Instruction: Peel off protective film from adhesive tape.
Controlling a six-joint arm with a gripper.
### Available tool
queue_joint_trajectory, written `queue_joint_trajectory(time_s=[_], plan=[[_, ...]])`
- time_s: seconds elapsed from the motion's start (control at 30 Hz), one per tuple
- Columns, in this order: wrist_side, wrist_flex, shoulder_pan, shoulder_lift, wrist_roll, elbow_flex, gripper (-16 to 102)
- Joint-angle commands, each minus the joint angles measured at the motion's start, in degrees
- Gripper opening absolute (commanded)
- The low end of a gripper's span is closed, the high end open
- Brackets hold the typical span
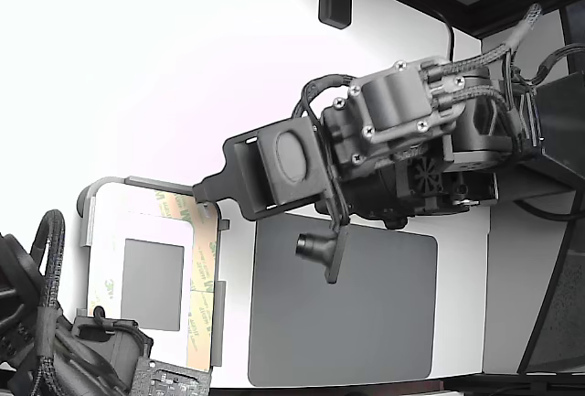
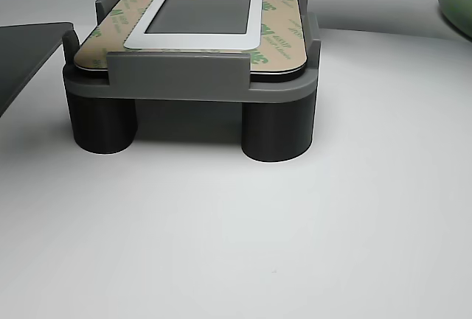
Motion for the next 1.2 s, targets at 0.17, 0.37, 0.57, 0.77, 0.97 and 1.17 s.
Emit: queue_joint_trajectory(time_s=[0.17,0.37,0.57,0.77,0.97,1.17], plan=[[10.2,1.6,12.3,-10.0,0.2,-10.1,-12],[11.9,2.6,16.8,-16.5,-0.5,-16.0,-9],[16.2,2.0,22.5,-20.0,2.9,-17.2,-4],[17.6,1.7,25.1,-21.8,2.2,-18.2,-11],[17.7,2.0,25.8,-23.8,-0.1,-20.5,-11],[17.4,-1.8,26.3,-24.9,-1.8,-19.3,-11]])
